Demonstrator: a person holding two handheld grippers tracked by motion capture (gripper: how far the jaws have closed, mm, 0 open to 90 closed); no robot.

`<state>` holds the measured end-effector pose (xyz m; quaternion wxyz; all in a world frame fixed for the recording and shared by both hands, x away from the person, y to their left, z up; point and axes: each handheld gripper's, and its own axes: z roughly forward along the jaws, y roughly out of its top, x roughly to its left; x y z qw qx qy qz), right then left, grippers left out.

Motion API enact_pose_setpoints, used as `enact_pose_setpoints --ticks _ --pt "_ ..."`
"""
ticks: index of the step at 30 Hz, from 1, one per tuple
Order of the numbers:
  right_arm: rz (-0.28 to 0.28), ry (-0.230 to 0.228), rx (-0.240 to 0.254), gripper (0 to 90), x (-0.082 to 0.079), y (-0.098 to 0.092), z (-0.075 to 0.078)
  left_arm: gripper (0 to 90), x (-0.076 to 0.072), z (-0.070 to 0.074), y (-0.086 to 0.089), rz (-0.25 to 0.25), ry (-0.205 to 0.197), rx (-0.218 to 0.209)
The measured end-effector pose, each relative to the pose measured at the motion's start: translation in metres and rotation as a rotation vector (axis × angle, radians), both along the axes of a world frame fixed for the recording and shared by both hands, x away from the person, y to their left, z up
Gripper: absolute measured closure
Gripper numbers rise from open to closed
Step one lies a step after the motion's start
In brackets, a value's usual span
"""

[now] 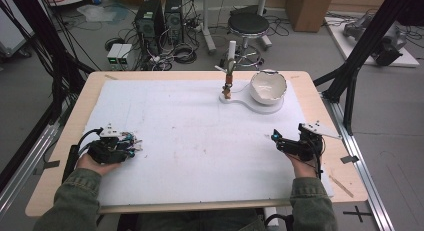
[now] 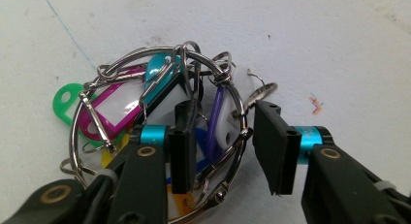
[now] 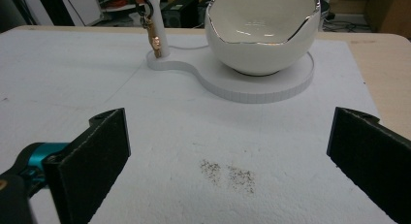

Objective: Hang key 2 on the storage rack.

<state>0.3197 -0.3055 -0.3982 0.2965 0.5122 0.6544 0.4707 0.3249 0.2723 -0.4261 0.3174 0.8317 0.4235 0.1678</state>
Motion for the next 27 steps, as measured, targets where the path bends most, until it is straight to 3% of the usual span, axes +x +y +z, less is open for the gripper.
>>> enact_pose_setpoints --ticks 3,11,19,27 --pt "-0.011 -0.009 0.001 0.7 -0.0001 -0.001 0.0004 70.7 -0.0003 -0.0003 0.0016 -0.005 0.002 -0.019" --pt "-0.024 -0.006 0.007 0.7 -0.0005 -0.0011 0.0006 77.6 0.0012 0.0017 0.0027 -0.053 0.021 -0.041" --pt "-0.031 -0.007 0.011 0.8 -0.0013 -0.0011 0.001 77.9 0.0001 0.0026 0.0022 -0.069 0.011 -0.03" --pt "-0.029 -0.008 0.014 3.9 -0.0021 -0.0014 0.0 78.1 -0.0027 0.0077 0.0053 -0.069 0.002 -0.066"
